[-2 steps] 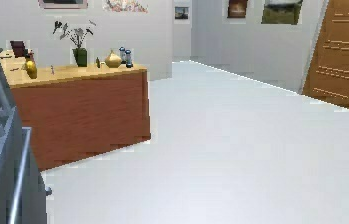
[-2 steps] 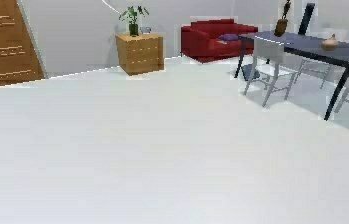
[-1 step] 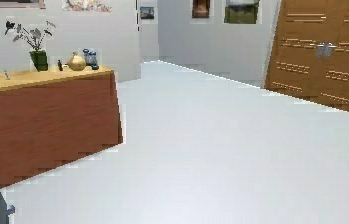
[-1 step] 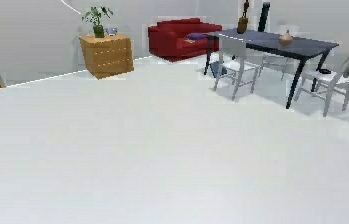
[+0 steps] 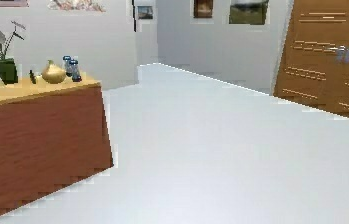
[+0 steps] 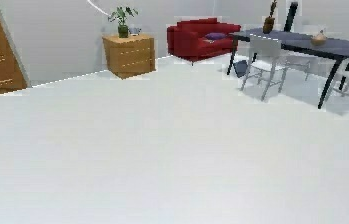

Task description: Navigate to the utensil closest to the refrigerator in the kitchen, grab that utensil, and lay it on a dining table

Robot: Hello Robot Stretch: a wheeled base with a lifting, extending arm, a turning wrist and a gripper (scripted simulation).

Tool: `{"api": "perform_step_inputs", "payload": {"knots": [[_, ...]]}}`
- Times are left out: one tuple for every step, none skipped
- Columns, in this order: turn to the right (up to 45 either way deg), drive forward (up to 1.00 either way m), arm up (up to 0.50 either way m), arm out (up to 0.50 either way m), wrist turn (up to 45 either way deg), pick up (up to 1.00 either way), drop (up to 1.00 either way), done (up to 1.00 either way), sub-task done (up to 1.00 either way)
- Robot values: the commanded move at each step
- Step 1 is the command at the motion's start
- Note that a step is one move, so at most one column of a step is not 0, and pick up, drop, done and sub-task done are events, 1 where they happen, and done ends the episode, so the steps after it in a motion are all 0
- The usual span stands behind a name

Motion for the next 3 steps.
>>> {"api": "perform_step_inputs", "payload": {"knots": [[0.0, 1.0, 0.0, 0.0, 0.0, 0.0, 0.0, 0.0, 0.0], [0.0, 0.9, 0.0, 0.0, 0.0, 0.0, 0.0, 0.0, 0.0], [-36.0, 0.0, 0.0, 0.0, 0.0, 0.0, 0.0, 0.0, 0.0]]}}
